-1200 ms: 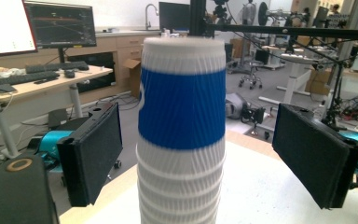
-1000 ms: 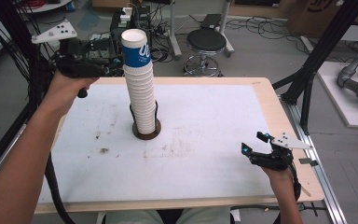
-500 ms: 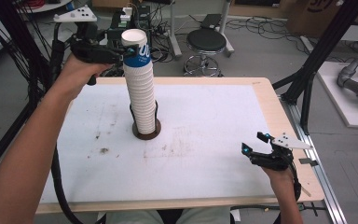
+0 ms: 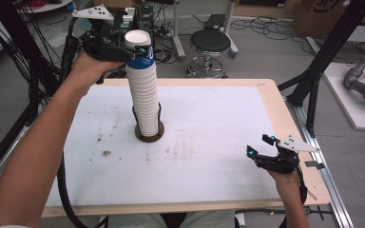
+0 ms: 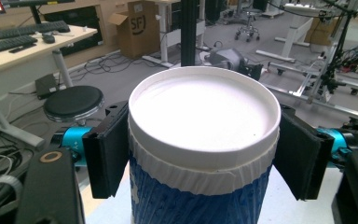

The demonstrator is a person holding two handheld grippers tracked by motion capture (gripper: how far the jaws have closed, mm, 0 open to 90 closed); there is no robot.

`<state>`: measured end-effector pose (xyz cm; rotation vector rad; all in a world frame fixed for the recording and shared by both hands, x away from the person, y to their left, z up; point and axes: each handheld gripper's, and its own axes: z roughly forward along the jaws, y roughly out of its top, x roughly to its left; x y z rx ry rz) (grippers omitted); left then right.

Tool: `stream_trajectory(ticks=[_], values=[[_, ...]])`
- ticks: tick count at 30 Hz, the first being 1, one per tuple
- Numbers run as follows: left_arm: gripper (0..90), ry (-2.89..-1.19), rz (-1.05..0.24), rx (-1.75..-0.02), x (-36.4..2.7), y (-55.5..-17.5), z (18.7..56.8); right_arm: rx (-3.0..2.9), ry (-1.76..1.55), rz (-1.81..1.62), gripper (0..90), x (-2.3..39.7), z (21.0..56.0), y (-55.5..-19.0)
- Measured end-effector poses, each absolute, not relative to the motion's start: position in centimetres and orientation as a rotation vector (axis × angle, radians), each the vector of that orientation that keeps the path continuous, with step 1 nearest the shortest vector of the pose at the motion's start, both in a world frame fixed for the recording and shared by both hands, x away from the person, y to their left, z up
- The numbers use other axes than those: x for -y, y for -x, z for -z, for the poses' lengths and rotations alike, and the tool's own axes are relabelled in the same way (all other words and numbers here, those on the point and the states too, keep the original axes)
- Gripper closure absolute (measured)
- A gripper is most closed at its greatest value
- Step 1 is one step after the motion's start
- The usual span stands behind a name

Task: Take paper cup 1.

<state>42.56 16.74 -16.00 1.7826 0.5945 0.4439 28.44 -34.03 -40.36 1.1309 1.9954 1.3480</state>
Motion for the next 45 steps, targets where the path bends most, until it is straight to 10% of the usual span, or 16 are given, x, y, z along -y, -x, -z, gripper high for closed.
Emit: stream_trajectory(ticks=[45], values=[[29.3,-1.549,-0.545,-0.545,-24.6,-37.3,9.3,-1.997,-1.125,-1.349,19.7,33.7,40.2,-28.4]])
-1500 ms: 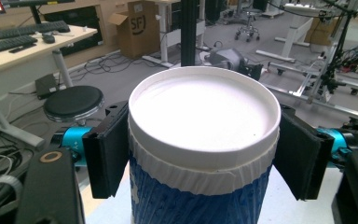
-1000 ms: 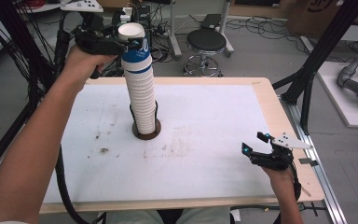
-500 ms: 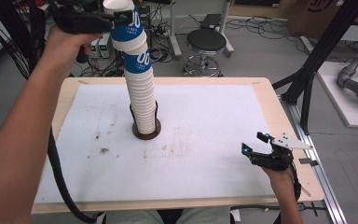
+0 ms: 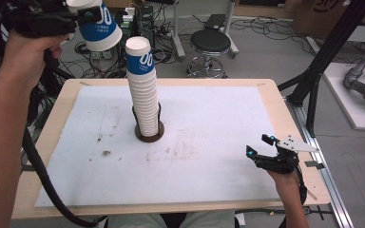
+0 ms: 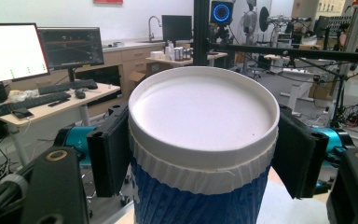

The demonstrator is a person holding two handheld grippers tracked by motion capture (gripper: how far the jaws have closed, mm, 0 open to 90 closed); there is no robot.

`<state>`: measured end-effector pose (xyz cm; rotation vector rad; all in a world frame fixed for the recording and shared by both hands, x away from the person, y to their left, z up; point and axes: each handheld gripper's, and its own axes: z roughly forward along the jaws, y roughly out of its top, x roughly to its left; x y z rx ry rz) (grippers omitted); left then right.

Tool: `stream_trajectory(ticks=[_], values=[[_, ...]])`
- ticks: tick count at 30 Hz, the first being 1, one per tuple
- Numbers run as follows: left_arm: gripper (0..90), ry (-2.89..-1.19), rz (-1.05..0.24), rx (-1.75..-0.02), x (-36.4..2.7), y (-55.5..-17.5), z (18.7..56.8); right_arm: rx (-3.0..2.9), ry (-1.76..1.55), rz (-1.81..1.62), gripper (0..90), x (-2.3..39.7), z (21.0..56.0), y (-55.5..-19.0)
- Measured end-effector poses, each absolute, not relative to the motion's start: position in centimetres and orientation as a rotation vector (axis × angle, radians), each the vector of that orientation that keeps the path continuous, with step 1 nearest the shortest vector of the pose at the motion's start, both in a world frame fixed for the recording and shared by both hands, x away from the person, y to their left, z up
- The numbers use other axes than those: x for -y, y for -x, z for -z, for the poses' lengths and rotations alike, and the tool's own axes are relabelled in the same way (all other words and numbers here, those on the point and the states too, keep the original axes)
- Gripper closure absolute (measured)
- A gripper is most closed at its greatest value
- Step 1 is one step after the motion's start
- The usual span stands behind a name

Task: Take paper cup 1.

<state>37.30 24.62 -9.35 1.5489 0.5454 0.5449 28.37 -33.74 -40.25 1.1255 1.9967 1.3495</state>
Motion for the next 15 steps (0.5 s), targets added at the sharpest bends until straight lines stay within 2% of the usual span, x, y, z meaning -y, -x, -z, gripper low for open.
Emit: stream_trajectory(ticks=[7,15], values=[[29.4,-1.562,-0.556,-0.542,-26.4,-35.9,11.1,-2.001,-1.121,-1.346,19.7,33.6,40.3,-28.4],[29.4,-1.611,-0.534,-0.513,-26.4,-34.8,14.1,-2.005,-1.122,-1.345,19.7,33.5,40.3,-28.4]])
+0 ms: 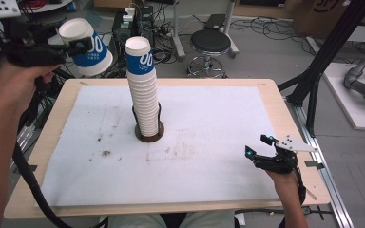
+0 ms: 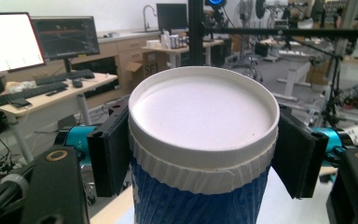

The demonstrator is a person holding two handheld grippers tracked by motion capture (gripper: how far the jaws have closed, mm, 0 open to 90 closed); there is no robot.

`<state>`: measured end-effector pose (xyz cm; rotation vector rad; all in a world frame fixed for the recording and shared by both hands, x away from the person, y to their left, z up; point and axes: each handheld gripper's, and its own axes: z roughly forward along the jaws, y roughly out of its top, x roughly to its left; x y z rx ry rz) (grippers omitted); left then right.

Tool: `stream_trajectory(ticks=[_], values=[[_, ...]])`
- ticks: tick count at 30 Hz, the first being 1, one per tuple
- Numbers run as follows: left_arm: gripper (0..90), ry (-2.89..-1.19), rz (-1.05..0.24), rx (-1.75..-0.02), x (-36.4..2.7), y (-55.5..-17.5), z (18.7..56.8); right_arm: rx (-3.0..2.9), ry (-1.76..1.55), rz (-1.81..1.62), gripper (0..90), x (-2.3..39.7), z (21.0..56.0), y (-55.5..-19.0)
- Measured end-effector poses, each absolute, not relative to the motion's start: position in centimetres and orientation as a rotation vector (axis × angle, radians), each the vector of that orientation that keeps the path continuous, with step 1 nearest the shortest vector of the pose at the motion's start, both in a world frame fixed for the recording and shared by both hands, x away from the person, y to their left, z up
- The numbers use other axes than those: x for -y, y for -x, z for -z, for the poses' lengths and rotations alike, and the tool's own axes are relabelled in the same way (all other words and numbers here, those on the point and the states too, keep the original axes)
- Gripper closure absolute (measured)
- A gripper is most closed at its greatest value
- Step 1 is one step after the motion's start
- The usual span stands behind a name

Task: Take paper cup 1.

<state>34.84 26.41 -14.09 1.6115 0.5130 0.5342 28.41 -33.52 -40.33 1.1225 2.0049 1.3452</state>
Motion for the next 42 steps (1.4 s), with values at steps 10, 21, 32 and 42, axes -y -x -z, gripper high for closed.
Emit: stream_trajectory(ticks=[10,21,32,42], values=[[29.3,-1.648,-0.497,-0.492,-25.6,-33.4,19.6,-2.016,-1.115,-1.344,19.7,33.4,40.6,-28.6],[29.3,-1.680,-0.416,-0.506,-23.9,-32.9,26.1,-2.033,-1.101,-1.346,19.7,33.0,40.7,-28.8],[29.3,-1.669,-0.359,-0.485,-21.9,-32.0,30.3,-2.071,-1.074,-1.367,19.7,32.3,40.8,-29.4],[29.3,-1.705,-0.318,-0.463,-19.9,-32.0,31.8,-2.089,-1.047,-1.383,19.7,31.9,40.6,-29.2]])
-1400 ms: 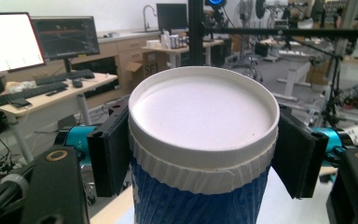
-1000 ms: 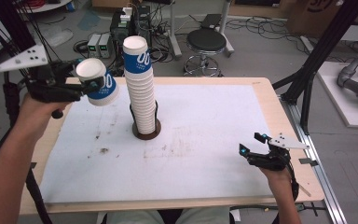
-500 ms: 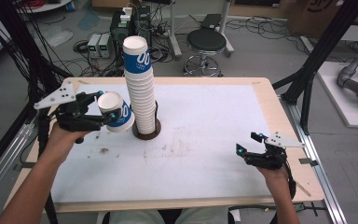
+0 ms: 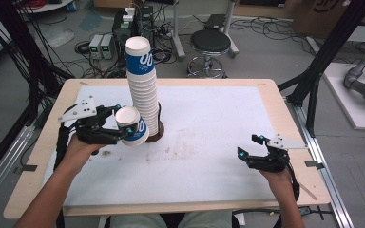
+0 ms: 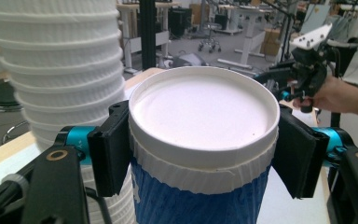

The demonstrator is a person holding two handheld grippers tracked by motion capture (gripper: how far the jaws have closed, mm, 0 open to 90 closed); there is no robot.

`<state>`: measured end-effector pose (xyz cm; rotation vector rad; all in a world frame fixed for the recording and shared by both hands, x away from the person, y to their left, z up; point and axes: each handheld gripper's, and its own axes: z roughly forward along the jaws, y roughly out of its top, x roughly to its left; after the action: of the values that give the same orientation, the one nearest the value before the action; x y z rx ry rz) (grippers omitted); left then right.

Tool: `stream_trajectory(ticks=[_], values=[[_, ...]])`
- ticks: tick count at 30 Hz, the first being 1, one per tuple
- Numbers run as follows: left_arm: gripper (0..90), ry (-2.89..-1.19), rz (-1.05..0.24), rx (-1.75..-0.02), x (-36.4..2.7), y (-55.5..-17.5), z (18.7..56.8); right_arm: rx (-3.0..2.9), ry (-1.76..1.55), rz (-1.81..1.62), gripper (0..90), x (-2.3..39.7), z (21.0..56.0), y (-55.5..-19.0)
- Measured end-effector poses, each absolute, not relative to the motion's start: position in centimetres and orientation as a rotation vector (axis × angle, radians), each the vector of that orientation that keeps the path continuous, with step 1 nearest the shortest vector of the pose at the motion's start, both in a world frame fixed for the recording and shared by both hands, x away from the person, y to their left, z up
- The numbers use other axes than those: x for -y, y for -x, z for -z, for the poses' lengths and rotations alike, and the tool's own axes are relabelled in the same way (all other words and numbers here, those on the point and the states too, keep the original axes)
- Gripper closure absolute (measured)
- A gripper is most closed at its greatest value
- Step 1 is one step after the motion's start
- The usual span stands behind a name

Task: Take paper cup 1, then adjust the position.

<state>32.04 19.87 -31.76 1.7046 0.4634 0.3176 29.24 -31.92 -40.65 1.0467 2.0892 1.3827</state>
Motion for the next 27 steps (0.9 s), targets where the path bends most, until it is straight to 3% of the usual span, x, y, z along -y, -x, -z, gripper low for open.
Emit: stream_trajectory(ticks=[27], values=[[29.2,-1.738,-0.188,-0.337,-12.9,-32.4,34.1,-2.280,-0.784,-1.559,19.7,27.3,39.5,-28.9]])
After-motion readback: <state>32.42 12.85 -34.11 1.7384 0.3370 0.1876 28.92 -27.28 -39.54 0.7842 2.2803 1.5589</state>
